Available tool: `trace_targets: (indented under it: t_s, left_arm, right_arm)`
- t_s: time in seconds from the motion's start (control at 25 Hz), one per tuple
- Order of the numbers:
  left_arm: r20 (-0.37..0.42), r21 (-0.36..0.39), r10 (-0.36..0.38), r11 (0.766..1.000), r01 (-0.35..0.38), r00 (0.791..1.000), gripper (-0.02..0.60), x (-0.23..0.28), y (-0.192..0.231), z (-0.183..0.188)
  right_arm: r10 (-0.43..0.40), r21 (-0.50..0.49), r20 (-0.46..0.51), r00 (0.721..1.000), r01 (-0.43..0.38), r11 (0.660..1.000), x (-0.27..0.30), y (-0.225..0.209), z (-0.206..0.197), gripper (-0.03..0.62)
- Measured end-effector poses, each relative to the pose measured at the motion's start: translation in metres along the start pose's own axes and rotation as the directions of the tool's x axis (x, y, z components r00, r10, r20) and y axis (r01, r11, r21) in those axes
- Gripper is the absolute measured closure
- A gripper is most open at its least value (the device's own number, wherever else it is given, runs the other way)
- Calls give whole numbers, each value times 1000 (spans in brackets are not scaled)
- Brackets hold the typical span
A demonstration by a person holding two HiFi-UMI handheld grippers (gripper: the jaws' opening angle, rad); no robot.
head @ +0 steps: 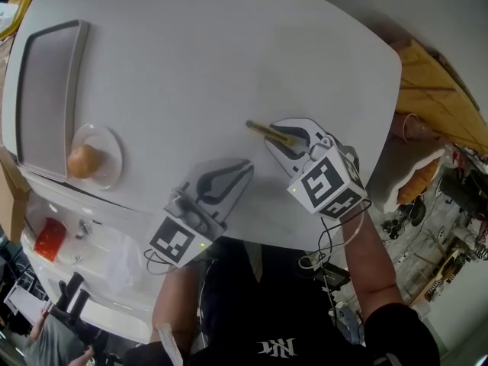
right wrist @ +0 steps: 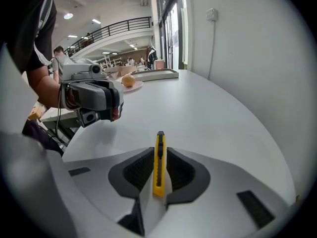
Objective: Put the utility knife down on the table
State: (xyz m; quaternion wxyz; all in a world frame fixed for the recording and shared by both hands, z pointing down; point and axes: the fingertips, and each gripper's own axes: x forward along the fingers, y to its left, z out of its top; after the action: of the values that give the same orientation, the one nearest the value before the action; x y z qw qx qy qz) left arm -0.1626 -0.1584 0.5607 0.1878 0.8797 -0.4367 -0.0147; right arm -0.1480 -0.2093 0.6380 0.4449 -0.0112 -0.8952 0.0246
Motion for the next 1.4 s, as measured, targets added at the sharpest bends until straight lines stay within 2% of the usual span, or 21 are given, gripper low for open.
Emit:
trace_targets:
  t_s: [0.32,0.84,1.2,1.4]
  left_arm:
    - [-31,2,-5,1000,5,1000,563,5,-1,-1]
    - [-48,11,12,1000,-12,999,563,10,-8,18]
    - [-44,34,32,999,-31,999,563,9,-23,52]
    - [-31,56,44,998,-42,999,563,5,-34,75]
  right_arm:
    - [-8,3,31,999,8,1000,-11,0,8,542]
    - [-9,10,116,993,8,1000,-44,5,30,569]
    - [-6,43,207,978,-3,999,-84,11,57,576]
    - [31,80,269,963,-55,995,-110,20,72,579]
